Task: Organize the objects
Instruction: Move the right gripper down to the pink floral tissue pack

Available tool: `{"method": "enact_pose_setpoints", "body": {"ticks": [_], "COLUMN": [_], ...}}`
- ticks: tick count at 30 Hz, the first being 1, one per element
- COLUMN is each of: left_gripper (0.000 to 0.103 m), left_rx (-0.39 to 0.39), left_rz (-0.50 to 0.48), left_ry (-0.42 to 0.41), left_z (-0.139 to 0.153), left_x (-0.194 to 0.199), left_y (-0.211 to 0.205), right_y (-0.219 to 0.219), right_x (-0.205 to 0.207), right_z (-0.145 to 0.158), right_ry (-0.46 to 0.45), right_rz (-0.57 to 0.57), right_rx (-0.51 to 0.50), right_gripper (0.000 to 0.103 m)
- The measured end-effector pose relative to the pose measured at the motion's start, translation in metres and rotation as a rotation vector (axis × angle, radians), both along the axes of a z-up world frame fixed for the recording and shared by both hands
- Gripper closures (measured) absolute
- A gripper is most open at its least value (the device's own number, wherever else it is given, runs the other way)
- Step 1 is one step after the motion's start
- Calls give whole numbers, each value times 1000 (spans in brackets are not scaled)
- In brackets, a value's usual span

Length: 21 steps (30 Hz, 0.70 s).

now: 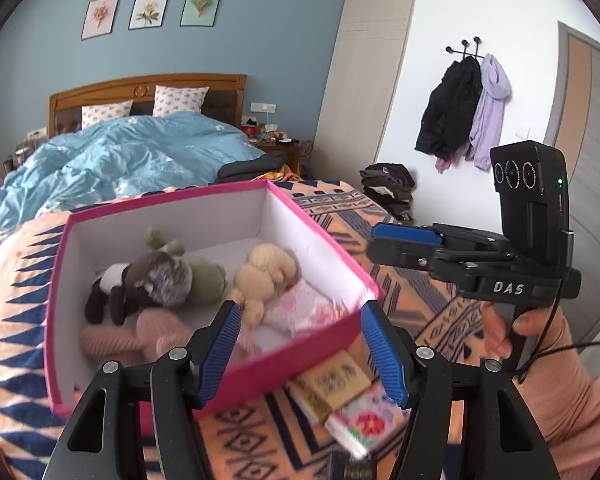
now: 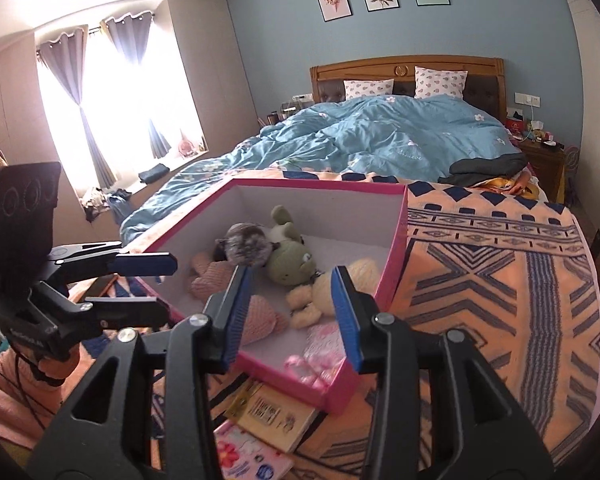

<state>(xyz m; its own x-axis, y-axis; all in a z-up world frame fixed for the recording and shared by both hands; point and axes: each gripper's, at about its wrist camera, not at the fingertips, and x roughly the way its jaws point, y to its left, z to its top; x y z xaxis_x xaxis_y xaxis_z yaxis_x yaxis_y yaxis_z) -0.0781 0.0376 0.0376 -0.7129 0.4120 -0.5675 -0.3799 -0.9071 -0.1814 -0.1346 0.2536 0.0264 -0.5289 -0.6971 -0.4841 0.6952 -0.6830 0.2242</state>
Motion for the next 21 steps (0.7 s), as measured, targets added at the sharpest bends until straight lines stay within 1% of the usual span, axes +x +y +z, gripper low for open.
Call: {"method": "enact_pose_setpoints", "body": {"ticks": [3, 5, 8, 10, 12, 15, 18, 21], "left_gripper": [38, 38, 38, 38, 38, 38, 38, 38], "left_rx": [-8, -1, -19, -34, -42, -58, -49, -85], "left_rz": [-24, -47, -69, -82, -88, -96, -116, -109], "left_ry": [-19, -52, -105, -142, -185, -229, -266, -278], "left_z": [-11, -23, -46, -61, -76, -93, -105, -115], "left_x": [18, 26, 35, 39, 41, 44, 45, 45], "left_y": [2, 6, 14, 20, 25, 30, 33, 40], "right_y": [9, 13, 19, 21, 24, 27, 30, 31], "right_x": [20, 29, 40, 46, 51, 55, 58, 58], "right_z": [-11, -21, -41, -57, -71, -87, -97, -105], "right_ry": [-21, -52, -117, -167, -204, -251, -278, -304], "right_rz": [12, 13, -1, -10, -19, -39, -54, -71], "right_rx": [-10, -22, -21, -16, -5, 2, -3, -2], "right_gripper": [60, 60, 60, 60, 60, 60, 60, 59]}}
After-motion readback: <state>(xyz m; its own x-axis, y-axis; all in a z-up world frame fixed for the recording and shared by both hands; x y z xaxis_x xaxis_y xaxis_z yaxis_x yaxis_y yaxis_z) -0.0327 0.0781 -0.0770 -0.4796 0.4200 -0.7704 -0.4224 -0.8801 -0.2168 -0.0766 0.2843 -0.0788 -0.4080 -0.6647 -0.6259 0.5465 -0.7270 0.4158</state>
